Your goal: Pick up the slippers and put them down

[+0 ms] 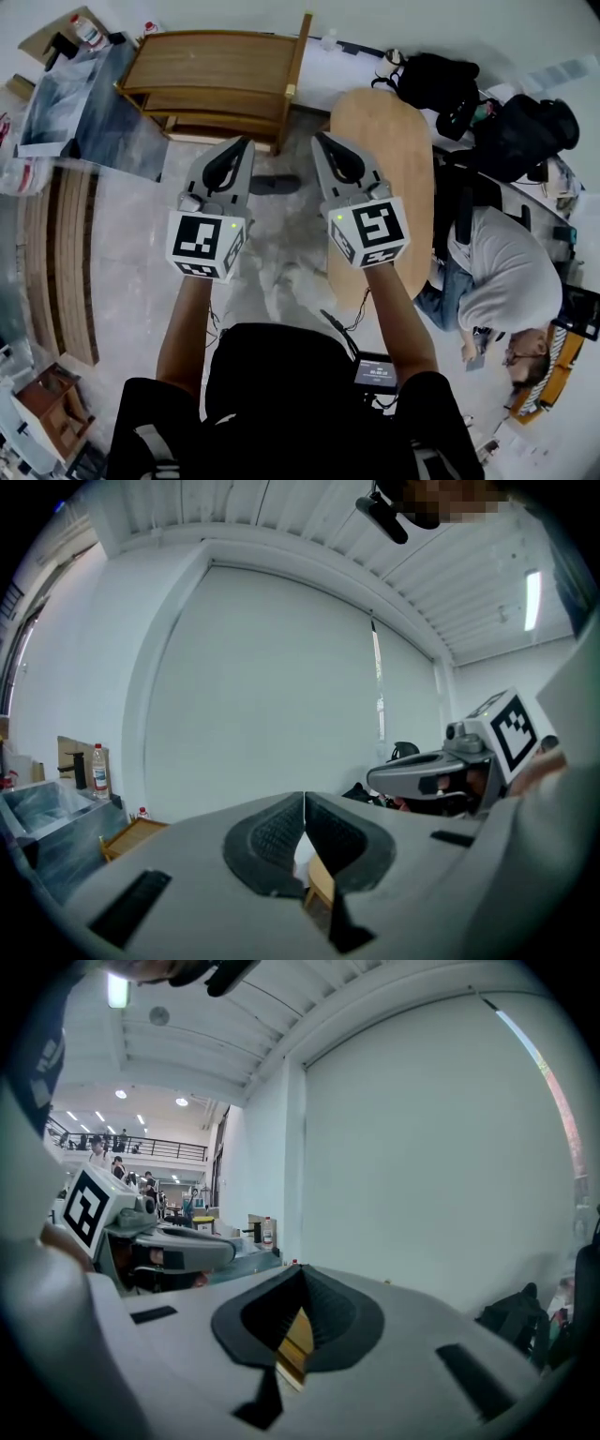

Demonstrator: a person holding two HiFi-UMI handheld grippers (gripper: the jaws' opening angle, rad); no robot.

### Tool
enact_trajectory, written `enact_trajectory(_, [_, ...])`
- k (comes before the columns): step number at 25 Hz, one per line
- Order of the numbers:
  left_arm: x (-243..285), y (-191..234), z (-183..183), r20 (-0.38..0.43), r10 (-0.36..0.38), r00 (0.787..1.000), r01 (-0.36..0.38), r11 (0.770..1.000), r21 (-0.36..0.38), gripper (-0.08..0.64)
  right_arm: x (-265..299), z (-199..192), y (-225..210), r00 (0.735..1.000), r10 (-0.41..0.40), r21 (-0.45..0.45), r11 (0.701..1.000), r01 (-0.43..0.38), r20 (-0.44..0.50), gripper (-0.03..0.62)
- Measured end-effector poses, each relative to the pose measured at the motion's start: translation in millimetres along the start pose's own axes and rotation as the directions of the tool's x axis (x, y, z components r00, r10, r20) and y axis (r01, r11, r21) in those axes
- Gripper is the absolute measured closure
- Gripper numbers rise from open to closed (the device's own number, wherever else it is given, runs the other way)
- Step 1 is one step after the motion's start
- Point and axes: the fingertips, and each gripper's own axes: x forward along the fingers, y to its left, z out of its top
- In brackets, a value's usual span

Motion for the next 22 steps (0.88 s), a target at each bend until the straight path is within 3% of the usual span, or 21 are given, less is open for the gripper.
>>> enact_trajectory(5, [-31.3, -29.1, 23.7, 0.064, 0.018, 0.998, -0.021, 0.999, 0.037, 0.554, -39.4, 16.8, 15.2, 0.999, 0.017, -0.022, 1.000, -0.017, 0.040, 0.594])
enact_trajectory(22, [-112.6, -79.6, 51.6, 0.088, 0.014, 0.996, -0.020, 0.998, 0.066, 0.554, -114.0, 61.8, 63.1, 0.990, 0.021, -0.036, 0.999, -0.016, 0.138, 0.594])
